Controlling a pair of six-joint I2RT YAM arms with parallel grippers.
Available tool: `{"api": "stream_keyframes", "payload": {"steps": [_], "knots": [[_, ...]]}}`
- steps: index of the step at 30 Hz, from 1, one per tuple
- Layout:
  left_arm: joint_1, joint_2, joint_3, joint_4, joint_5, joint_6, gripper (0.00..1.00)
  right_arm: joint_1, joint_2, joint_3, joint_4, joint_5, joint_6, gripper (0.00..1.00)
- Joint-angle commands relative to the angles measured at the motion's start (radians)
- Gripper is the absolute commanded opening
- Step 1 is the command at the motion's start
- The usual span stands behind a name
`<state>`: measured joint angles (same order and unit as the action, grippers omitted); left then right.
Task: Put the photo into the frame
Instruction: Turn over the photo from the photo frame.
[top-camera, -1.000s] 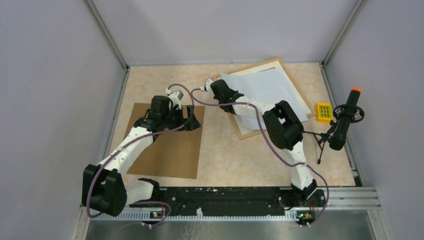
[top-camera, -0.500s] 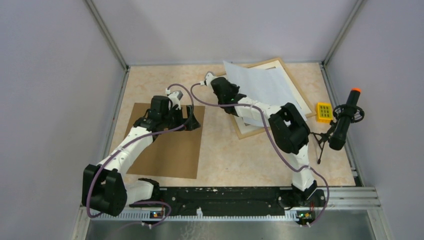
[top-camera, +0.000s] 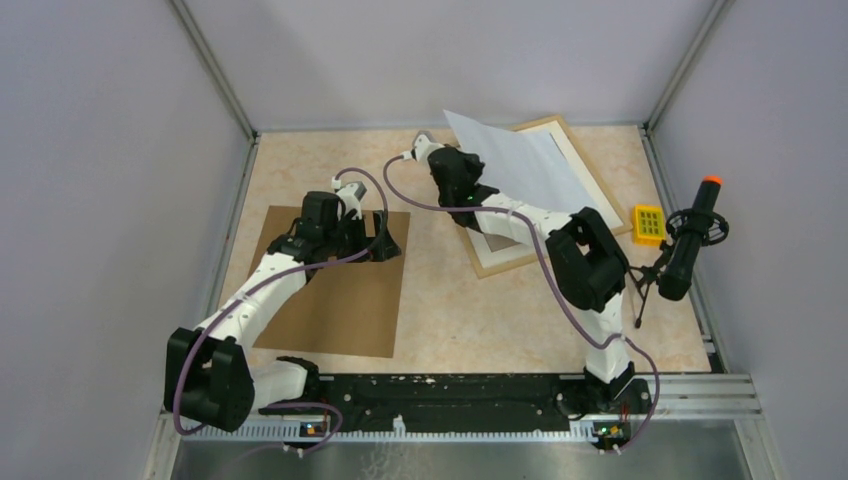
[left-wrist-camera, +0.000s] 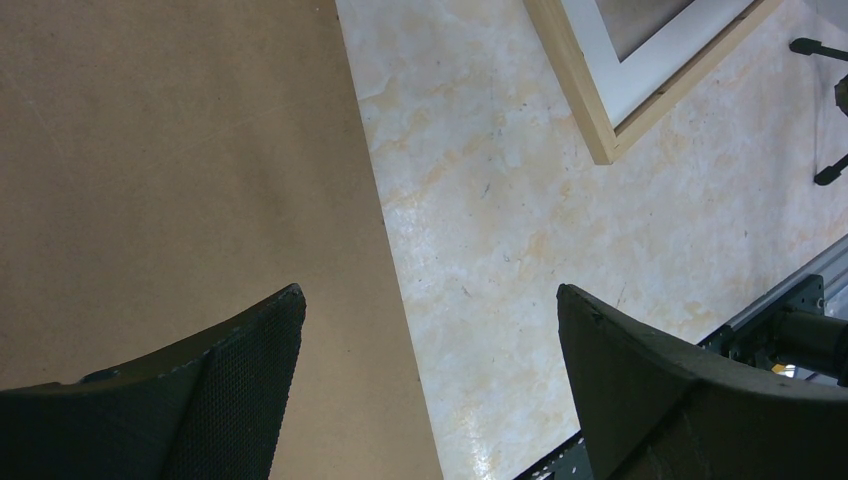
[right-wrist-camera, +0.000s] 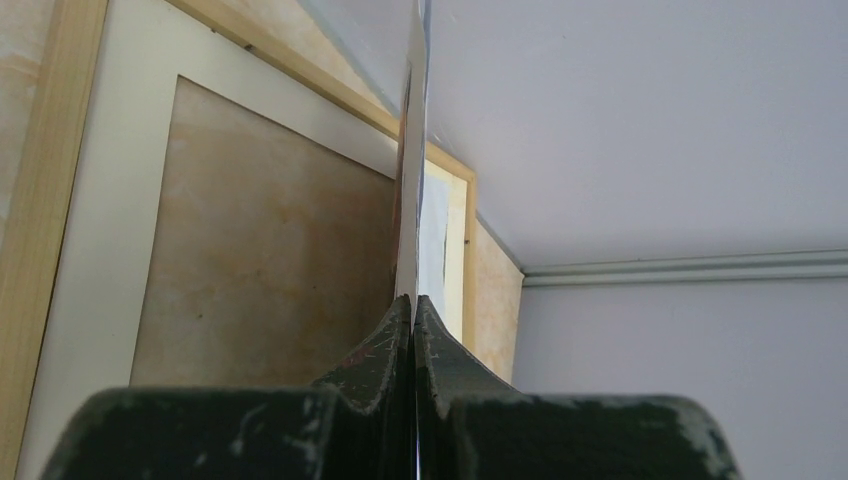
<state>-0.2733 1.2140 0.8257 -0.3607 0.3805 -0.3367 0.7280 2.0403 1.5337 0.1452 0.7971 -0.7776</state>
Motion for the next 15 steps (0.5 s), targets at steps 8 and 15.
{"api": "stream_keyframes", "payload": {"steps": [8,15], "knots": [[0.005,0.002,0.015,0.022,0.013,0.016,0.98,-0.029,0.047,0.07,0.049,0.019,-0.017,0.0],[0.005,0.005,0.015,0.024,0.015,0.014,0.98,0.011,0.026,0.01,0.185,0.019,-0.017,0.0]]}}
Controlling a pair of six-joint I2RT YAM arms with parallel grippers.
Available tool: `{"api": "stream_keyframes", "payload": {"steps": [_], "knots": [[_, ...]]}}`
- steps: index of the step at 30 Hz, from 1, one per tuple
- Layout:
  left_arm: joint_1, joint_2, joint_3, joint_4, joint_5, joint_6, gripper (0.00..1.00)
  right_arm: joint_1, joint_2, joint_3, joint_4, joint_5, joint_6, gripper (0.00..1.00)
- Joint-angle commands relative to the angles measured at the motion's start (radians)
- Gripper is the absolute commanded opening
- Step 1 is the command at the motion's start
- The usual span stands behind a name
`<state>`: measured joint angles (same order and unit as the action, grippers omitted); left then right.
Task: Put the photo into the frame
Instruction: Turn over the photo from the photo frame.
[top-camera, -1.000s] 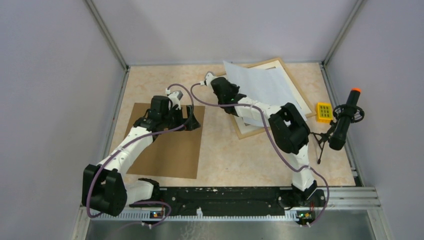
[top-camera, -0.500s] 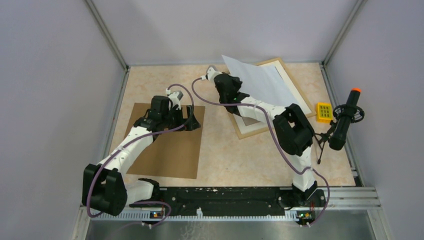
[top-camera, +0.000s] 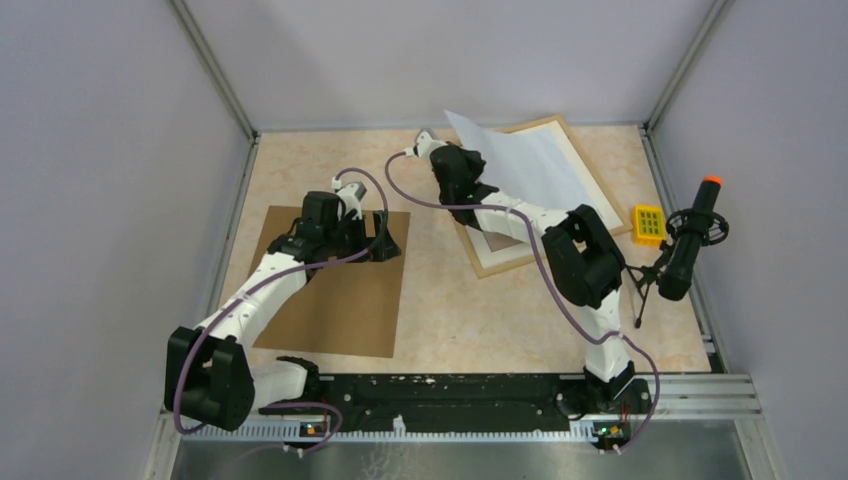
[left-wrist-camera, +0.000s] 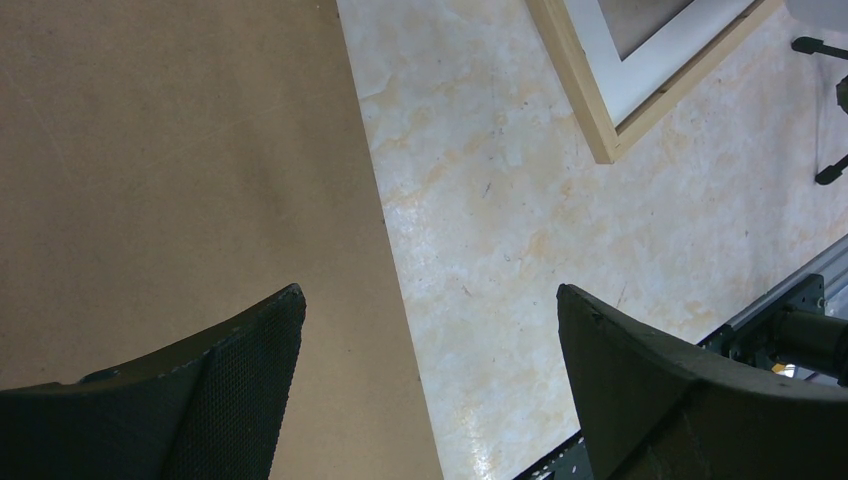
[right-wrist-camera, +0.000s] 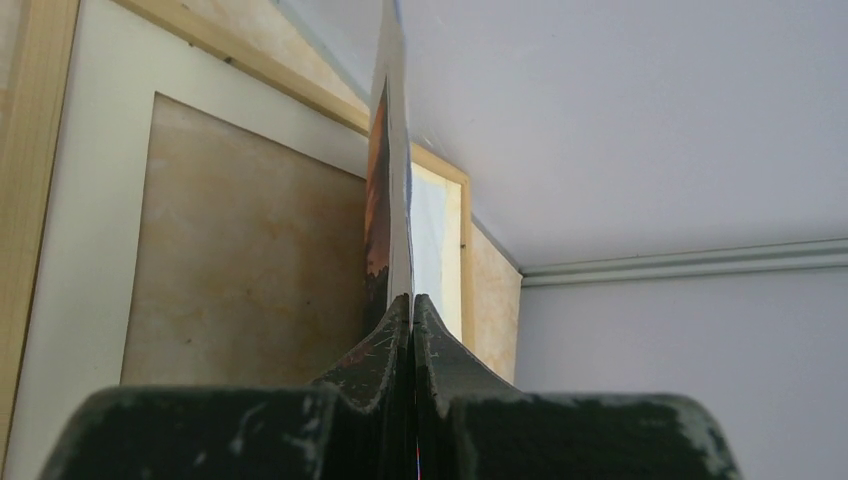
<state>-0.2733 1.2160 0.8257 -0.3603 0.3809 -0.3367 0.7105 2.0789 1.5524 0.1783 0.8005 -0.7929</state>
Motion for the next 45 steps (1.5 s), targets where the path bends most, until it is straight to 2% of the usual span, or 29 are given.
{"api": "stream_keyframes", "payload": {"steps": [1,11,13,18,22,25,26,27,28,30,31,32,37,42,45], "knots": [[0.006,0.004,0.015,0.024,0.016,0.013,0.98,0.036,-0.016,-0.018,0.176,0.015,-0.002,0.0],[0.005,0.0,0.01,0.024,0.016,0.012,0.98,0.047,-0.026,-0.051,0.267,0.015,-0.002,0.0],[0.006,-0.001,0.007,0.027,0.02,0.009,0.98,0.041,-0.002,-0.014,0.165,0.015,-0.002,0.0],[0.014,0.0,-0.009,0.045,0.035,-0.014,0.98,0.037,0.062,0.109,-0.254,0.015,-0.002,0.0],[0.018,0.01,-0.042,0.085,0.086,-0.071,0.98,0.02,0.056,0.142,-0.402,0.015,-0.002,0.0],[0.035,0.012,-0.09,0.118,0.179,-0.151,0.98,0.003,0.034,0.147,-0.476,0.015,-0.002,0.0],[0.041,0.006,-0.107,0.131,0.204,-0.174,0.98,0.0,0.016,0.148,-0.503,0.015,-0.002,0.57],[0.044,-0.003,-0.123,0.142,0.223,-0.192,0.98,-0.007,-0.016,0.149,-0.534,-0.393,-0.002,0.69],[0.045,-0.014,-0.138,0.15,0.238,-0.207,0.98,-0.016,-0.035,0.158,-0.576,-0.436,-0.002,0.76],[0.046,-0.024,-0.162,0.184,0.269,-0.235,0.98,-0.035,-0.077,0.178,-0.67,-0.598,-0.002,0.81],[0.046,-0.021,-0.172,0.201,0.297,-0.255,0.98,-0.045,-0.102,0.17,-0.694,-0.671,0.731,0.88],[0.046,-0.009,-0.174,0.215,0.328,-0.276,0.98,-0.055,-0.136,0.152,-0.706,-0.73,0.869,0.97],[0.036,0.045,-0.209,0.367,0.447,-0.42,0.99,-0.107,-0.345,-0.057,-0.662,-0.891,1.083,0.99],[-0.034,0.086,-0.21,0.485,0.345,-0.501,0.98,-0.112,-0.574,-0.297,-0.551,-0.976,1.138,0.99],[-0.088,0.17,-0.186,0.593,0.322,-0.576,0.95,-0.117,-0.647,-0.391,-0.558,-0.907,1.14,0.99]]}}
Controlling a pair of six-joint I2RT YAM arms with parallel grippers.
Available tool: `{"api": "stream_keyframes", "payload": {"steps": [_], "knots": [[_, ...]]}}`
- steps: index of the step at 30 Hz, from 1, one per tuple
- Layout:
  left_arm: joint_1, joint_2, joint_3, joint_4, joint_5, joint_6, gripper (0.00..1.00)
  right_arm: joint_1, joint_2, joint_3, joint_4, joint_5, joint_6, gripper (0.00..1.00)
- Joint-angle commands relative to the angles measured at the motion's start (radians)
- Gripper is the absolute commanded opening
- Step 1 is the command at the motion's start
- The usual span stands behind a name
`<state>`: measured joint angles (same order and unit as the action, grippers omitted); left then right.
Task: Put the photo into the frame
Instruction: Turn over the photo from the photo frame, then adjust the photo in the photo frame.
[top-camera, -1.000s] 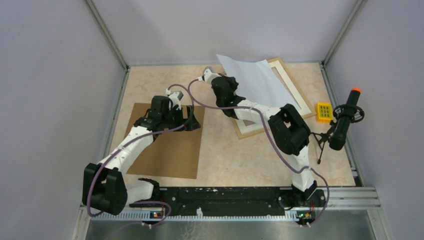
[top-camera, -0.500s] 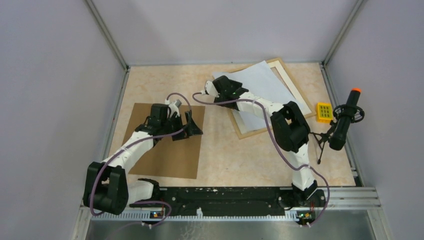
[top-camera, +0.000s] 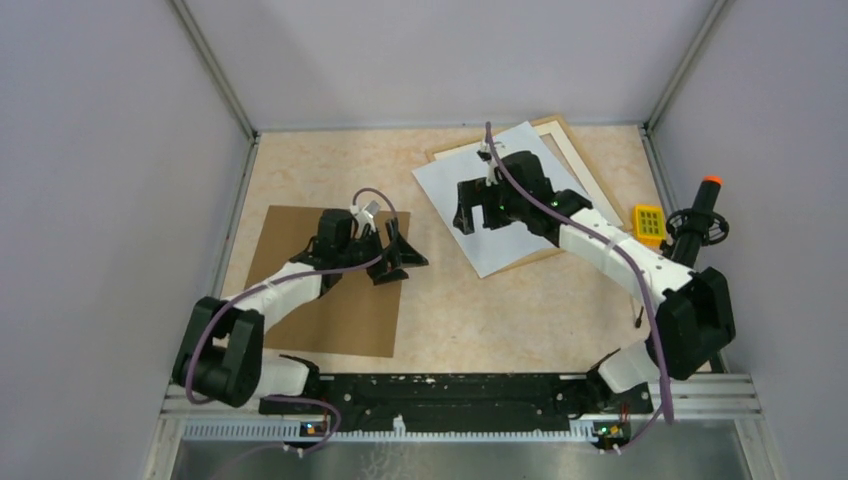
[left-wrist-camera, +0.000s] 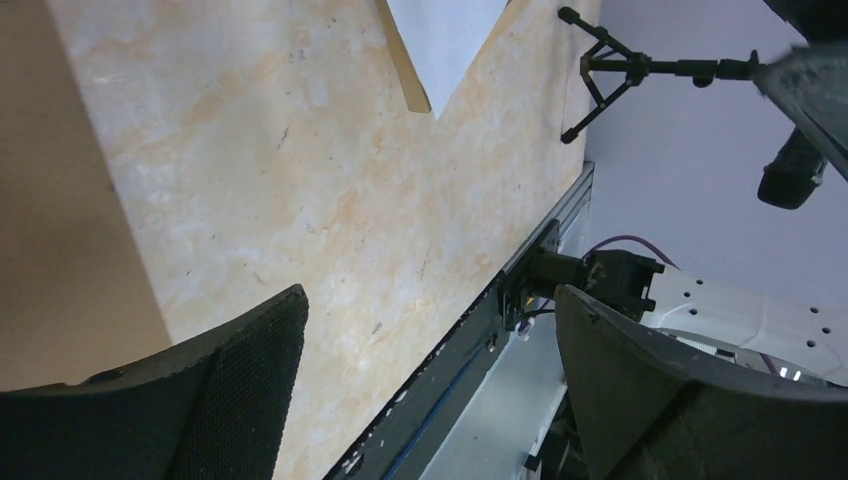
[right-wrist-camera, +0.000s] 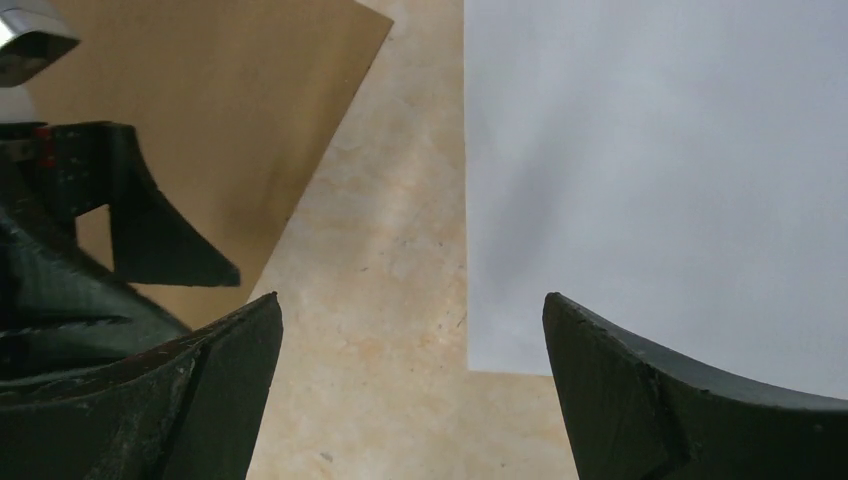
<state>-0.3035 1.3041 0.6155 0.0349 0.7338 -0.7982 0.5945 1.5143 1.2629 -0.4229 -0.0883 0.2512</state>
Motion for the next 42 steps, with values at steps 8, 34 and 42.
{"api": "stream_keyframes", "payload": {"steps": [8,34,42], "knots": [[-0.131,0.345,0.1,0.496,-0.233,-0.237,0.79,-0.148,-0.248,-0.413,0.227,-0.03,0.219,0.99],[-0.172,0.765,0.399,0.728,-0.442,-0.234,0.23,-0.265,-0.314,-0.522,0.369,-0.083,0.111,0.99],[-0.212,0.69,0.404,0.704,-0.476,-0.191,0.27,-0.266,-0.345,-0.543,0.372,-0.057,0.103,0.99]]}}
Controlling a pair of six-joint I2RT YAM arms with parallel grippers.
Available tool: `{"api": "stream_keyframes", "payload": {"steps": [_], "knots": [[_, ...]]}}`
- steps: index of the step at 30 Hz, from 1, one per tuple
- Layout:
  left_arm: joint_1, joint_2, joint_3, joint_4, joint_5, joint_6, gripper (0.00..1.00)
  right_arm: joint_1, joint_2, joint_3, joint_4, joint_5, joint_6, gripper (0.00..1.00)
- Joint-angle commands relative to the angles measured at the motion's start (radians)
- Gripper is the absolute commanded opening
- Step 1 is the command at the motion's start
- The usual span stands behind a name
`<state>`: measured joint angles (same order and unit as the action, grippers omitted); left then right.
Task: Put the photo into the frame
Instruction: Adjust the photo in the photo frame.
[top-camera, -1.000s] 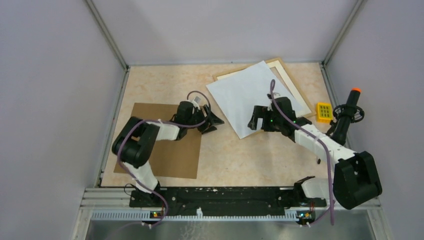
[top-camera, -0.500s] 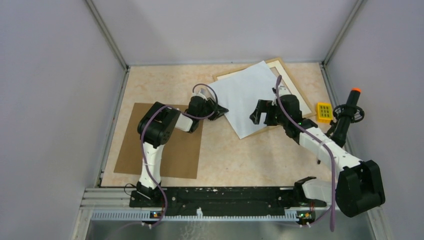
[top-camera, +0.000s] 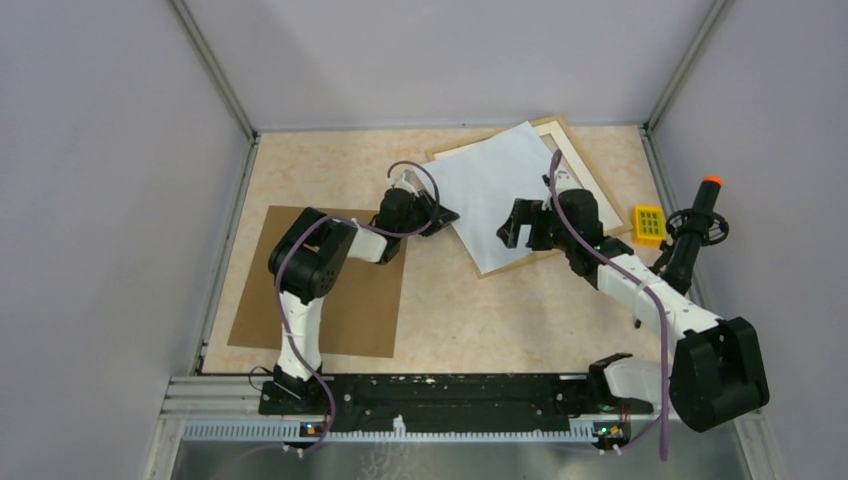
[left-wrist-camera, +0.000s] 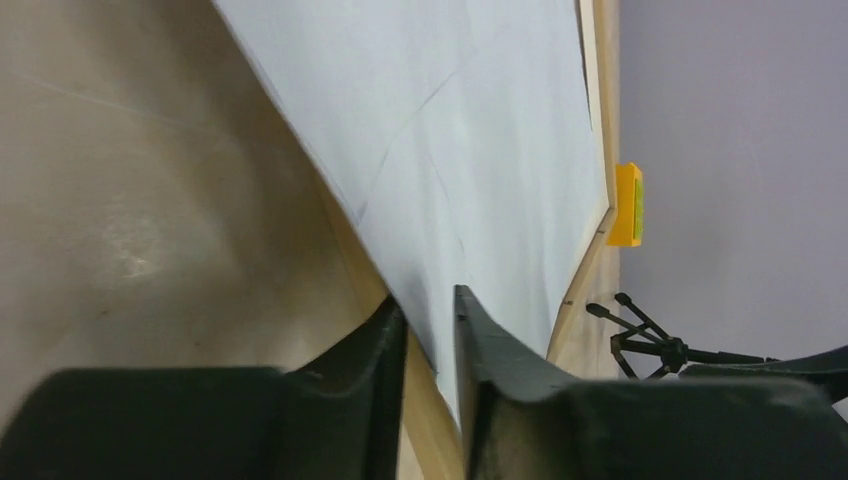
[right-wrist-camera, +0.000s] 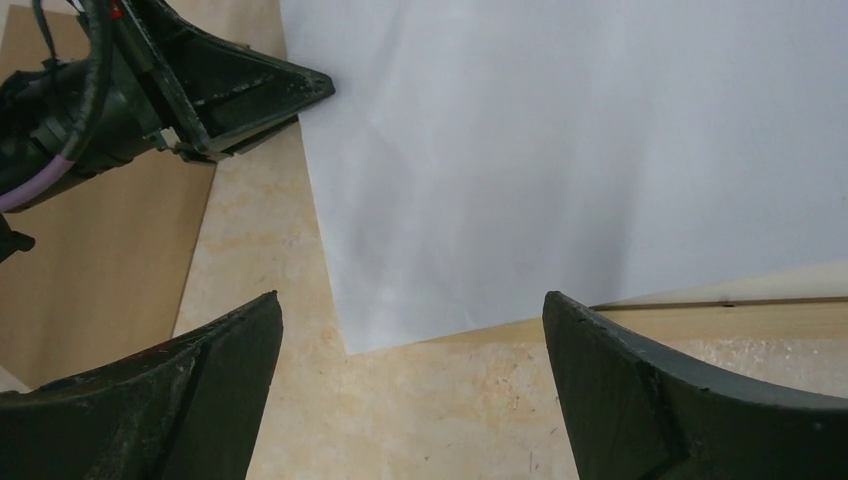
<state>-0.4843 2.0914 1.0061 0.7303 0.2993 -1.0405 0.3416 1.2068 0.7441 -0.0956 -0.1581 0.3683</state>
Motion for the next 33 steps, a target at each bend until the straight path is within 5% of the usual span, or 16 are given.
{"api": "stream_keyframes", "payload": {"steps": [1,3,11,16,20,27,33], "knots": [[-0.035,-0.101,0.013,0.006,-0.049,0.052,0.34,-0.012,-0.041,-0.026,0.045,0.017,-0.015,0.99],[-0.037,-0.09,0.021,0.007,-0.05,0.042,0.43,-0.013,-0.044,-0.028,0.045,0.02,-0.014,0.99],[-0.038,0.038,0.128,0.015,-0.012,-0.005,0.42,-0.016,-0.092,-0.038,0.038,0.08,-0.023,0.99],[-0.039,0.068,0.22,-0.111,-0.039,0.041,0.31,-0.024,-0.09,-0.003,0.022,0.122,-0.027,0.99],[-0.037,0.082,0.251,-0.072,0.017,0.124,0.0,-0.04,-0.04,0.08,0.007,0.217,0.008,0.99],[-0.043,-0.017,0.199,0.058,0.171,0.379,0.0,-0.054,0.123,0.403,-0.004,0.337,-0.024,0.99],[-0.06,-0.021,0.191,0.164,0.26,0.407,0.0,-0.057,0.196,0.592,0.084,0.406,-0.086,0.99]]}}
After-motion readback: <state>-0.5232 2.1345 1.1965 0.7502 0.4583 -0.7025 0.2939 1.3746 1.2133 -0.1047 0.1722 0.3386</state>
